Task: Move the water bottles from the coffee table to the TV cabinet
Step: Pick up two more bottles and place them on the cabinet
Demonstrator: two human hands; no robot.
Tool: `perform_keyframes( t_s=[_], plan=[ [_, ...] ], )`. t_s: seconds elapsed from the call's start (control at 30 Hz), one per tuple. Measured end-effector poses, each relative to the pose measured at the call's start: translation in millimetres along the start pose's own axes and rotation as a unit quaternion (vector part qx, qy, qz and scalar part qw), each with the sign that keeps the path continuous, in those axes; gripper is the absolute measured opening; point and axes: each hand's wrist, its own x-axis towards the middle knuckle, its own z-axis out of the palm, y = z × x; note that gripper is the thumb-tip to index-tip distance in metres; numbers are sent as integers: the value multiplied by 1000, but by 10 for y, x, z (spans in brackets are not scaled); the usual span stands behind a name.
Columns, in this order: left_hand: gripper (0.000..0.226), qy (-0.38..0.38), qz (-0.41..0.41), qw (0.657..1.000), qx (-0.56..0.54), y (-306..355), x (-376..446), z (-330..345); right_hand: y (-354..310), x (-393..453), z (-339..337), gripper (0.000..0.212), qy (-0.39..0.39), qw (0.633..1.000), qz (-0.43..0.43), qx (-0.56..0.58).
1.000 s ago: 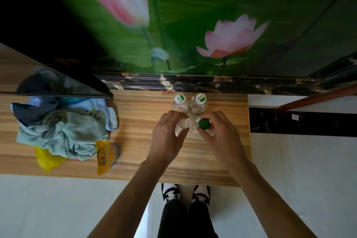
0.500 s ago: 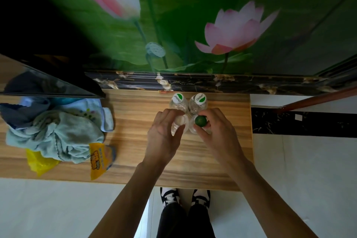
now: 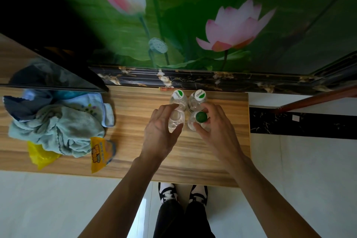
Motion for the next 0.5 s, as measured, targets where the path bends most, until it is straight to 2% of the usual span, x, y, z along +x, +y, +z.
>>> perform_keyframes(
  t_s=[0.2,0.5],
  plan=[
    [71,6,-13,1000,-3,181,-151,-195,-162,-107,-236,67,1,998,-1,-56],
    [66,18,7,999,26,809,-385,-1118,-1042,-553,-915,71,4,994,-71,-87]
  ],
)
